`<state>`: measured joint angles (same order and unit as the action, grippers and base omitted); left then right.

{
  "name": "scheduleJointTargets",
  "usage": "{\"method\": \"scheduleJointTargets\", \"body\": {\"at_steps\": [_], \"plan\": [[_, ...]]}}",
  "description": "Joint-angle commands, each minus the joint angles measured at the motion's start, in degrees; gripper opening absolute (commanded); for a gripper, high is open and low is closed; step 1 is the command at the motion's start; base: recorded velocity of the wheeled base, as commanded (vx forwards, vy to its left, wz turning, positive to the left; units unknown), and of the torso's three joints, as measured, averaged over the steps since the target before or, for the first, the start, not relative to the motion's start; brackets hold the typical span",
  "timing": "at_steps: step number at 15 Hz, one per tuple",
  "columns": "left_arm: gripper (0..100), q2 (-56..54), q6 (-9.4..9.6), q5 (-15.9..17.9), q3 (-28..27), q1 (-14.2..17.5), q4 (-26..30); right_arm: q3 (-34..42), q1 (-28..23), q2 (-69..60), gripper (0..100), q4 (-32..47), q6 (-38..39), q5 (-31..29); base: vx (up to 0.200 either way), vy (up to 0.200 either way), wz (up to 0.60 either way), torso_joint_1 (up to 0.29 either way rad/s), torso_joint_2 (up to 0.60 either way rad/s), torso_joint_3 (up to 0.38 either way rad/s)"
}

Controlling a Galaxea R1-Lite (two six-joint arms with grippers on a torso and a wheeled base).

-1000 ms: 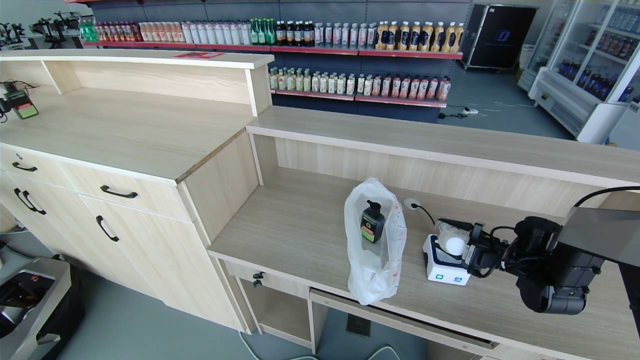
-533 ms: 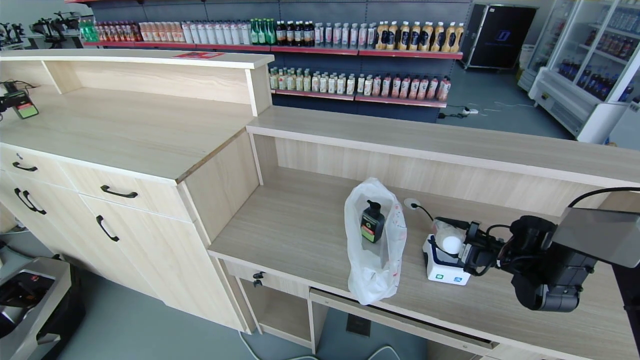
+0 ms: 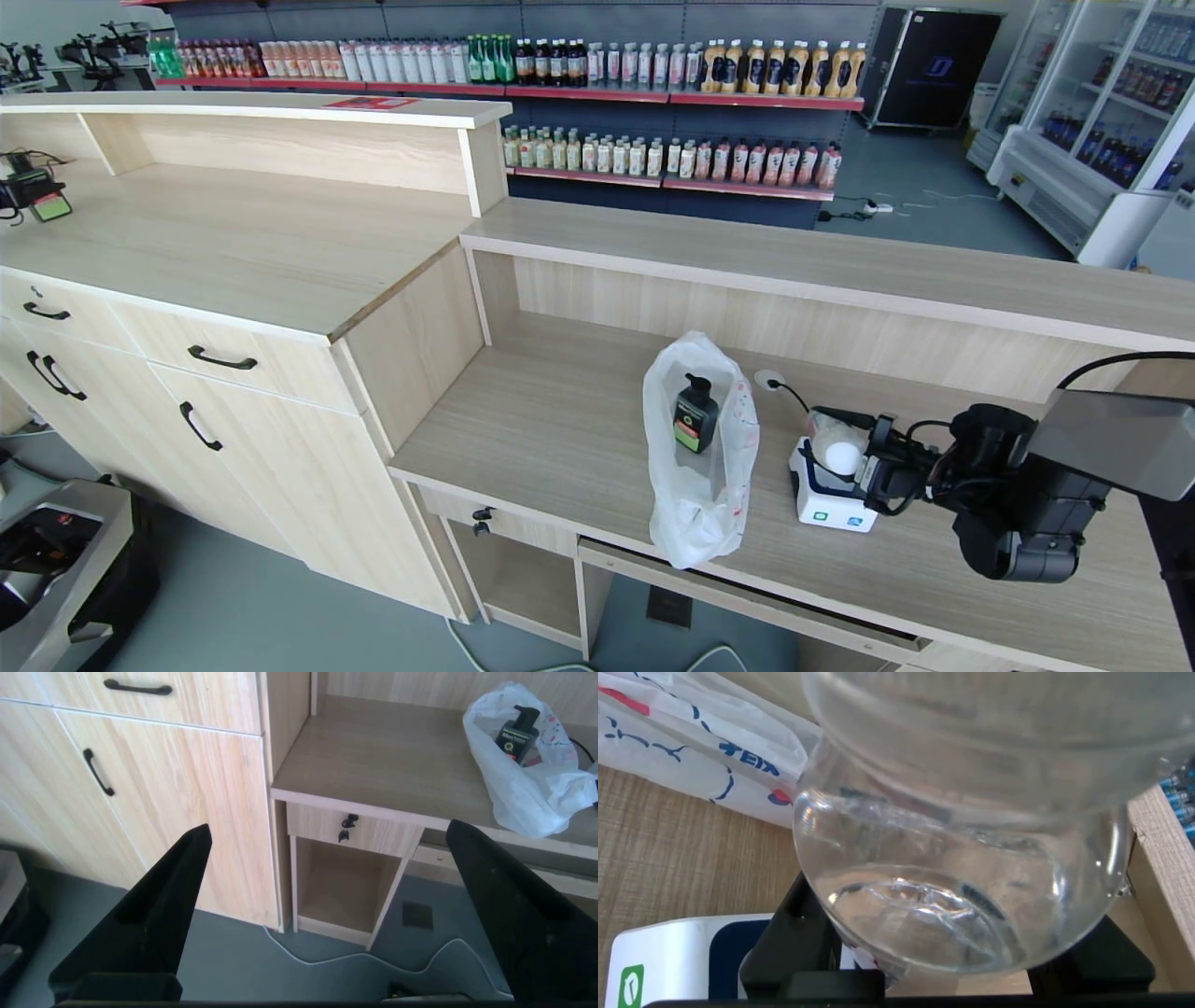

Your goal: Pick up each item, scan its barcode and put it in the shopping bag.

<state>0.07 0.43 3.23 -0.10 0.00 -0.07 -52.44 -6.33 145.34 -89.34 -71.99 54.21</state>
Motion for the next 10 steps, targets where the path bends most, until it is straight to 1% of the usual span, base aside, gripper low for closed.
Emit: {"method": "scheduleJointTargets", "body": {"at_steps": [1, 3, 4, 6, 7, 9, 10], "plan": [[100, 0.01, -0.08, 0.02, 0.01, 0.00, -0.01, -0.64, 0.09, 0.03, 0, -0.04, 0.18, 0.02, 0.000, 0.000, 0.00, 0.000, 0.00, 0.000], [100, 0.01, 0.01, 0.02, 0.01, 0.00, -0.01, -0.64, 0.09, -0.58, 0, 0.22, 0.71, 0.02, 0.000, 0.000, 0.00, 0.000, 0.00, 0.000], [100, 0.01, -0.08, 0.02, 0.01, 0.00, -0.01, -0.47, 0.09, -2.34, 0, 0.31, 2.99, -0.07, 0.000, 0.000, 0.00, 0.000, 0.00, 0.000], [100, 0.01, 0.01, 0.02, 0.01, 0.00, -0.01, -0.47, 0.09, -10.42, 0, 1.19, 12.57, -2.09, 0.000, 0.000, 0.00, 0.000, 0.00, 0.000], [100, 0.01, 0.01, 0.02, 0.01, 0.00, -0.01, 1.64, -0.44, -16.40, 0, 3.83, 17.67, -4.20, 0.000, 0.000, 0.00, 0.000, 0.00, 0.000], [100, 0.01, 0.01, 0.02, 0.01, 0.00, -0.01, 6.83, -3.17, -29.85, 0, 14.20, 27.69, -11.67, 0.000, 0.000, 0.00, 0.000, 0.00, 0.000], [100, 0.01, 0.01, 0.02, 0.01, 0.00, -0.01, 7.44, -3.69, -32.92, 0, 17.80, 30.68, -14.22, 0.000, 0.000, 0.00, 0.000, 0.00, 0.000]]}}
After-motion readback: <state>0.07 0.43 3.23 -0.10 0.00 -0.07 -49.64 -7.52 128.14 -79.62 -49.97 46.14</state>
